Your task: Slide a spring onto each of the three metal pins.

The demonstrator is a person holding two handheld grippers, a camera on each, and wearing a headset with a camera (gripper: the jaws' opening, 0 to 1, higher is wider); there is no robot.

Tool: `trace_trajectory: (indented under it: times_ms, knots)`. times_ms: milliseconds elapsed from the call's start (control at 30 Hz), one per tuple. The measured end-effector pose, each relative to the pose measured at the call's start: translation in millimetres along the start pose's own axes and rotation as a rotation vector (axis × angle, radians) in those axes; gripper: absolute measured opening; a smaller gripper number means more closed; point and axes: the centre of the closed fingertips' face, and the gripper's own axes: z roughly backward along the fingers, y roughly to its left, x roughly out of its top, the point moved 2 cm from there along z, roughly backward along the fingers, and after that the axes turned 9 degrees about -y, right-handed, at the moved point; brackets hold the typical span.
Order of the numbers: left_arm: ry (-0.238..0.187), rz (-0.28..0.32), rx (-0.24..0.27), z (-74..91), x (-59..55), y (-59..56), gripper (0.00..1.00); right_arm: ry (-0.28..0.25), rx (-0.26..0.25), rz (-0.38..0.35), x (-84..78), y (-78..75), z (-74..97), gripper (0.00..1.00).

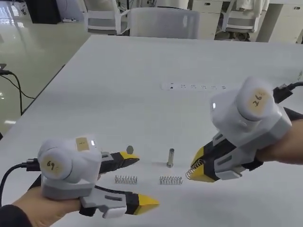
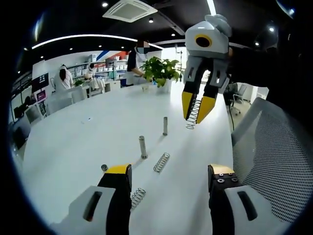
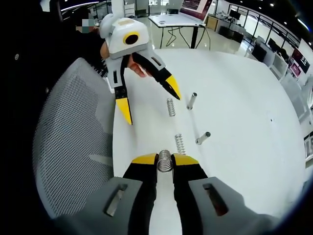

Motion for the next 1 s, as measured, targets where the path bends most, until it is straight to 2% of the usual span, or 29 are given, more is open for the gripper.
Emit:
trace_trajectory:
  times_ms: [567,1000]
  knots:
    - [-0.021,0.036,0.082,20.3,-5.3,17.6,0.7,0.006,-0.08,-0.032,-6.8,-26.1,27.2,0.13]
    - [-0.028,0.029,0.112,29.1,-10.7,25.5,0.76,0.054,-0.124,-0.041,-19.1,-47.5,41.9,0.13]
